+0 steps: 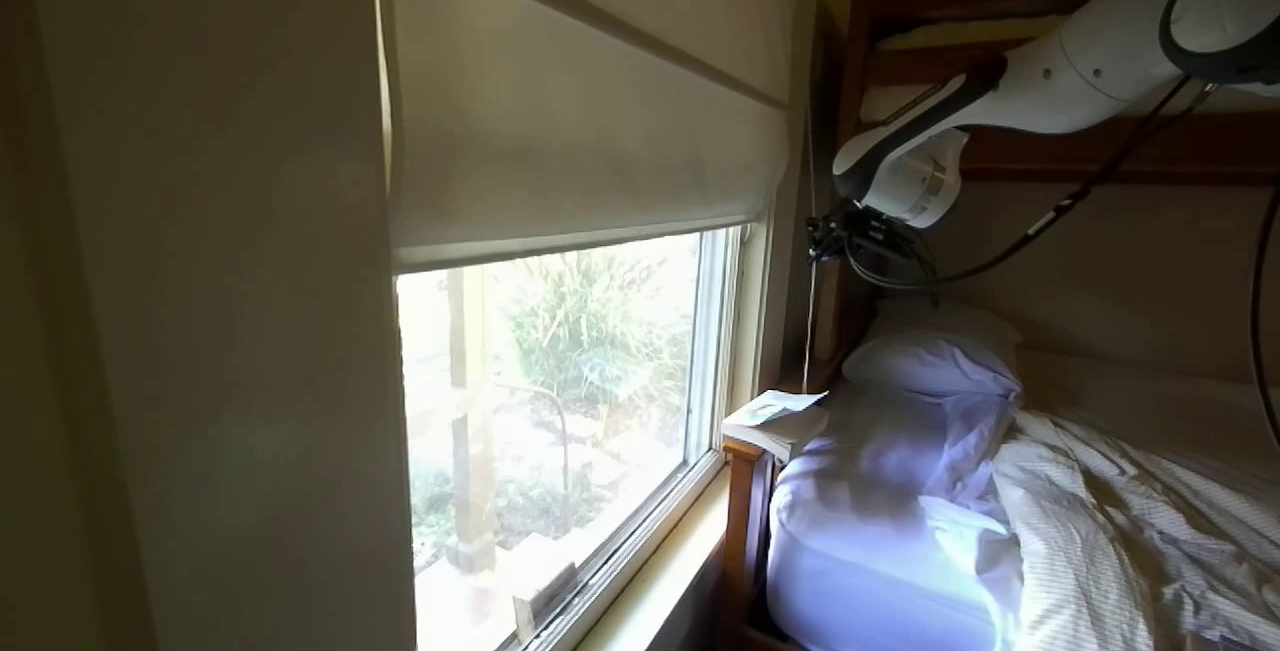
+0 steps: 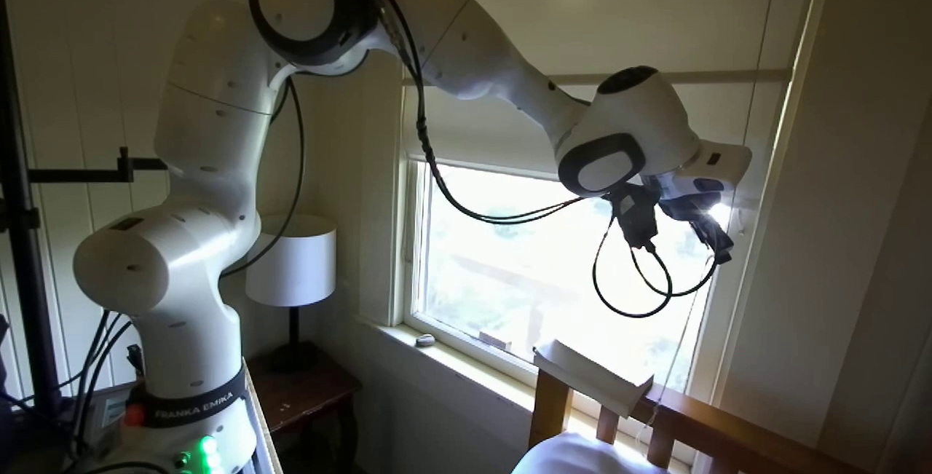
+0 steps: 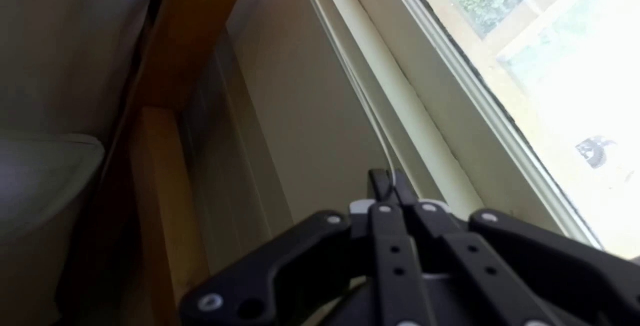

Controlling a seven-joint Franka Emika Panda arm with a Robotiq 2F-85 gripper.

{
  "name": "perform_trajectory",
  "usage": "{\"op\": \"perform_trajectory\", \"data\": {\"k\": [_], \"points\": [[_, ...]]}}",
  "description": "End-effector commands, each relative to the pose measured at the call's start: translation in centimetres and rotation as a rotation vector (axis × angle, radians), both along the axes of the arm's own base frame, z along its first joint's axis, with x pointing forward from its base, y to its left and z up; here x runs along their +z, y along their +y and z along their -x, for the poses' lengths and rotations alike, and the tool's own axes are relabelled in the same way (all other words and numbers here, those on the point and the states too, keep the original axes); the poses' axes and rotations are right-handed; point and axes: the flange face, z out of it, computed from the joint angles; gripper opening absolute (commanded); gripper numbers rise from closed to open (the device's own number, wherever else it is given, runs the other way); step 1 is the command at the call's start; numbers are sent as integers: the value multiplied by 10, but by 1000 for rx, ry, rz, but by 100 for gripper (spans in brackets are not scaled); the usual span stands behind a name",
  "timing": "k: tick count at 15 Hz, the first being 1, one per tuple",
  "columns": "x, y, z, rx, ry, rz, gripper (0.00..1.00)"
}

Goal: Pull the white cord on the right side of the window

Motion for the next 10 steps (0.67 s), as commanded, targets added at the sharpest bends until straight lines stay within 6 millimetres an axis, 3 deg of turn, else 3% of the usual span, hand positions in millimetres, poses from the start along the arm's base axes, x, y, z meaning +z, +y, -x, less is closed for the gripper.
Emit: {"op": "perform_trajectory", "data": {"k": [1,6,7,8,10], "points": [[-74,2,16,-13,143,-32,0],[-43,39,11,58,31,63,0],[-39,48,12,78,24,78,27],[-33,56,15,93,14,99,28],[-35,69,36,140,53,134,40]]}}
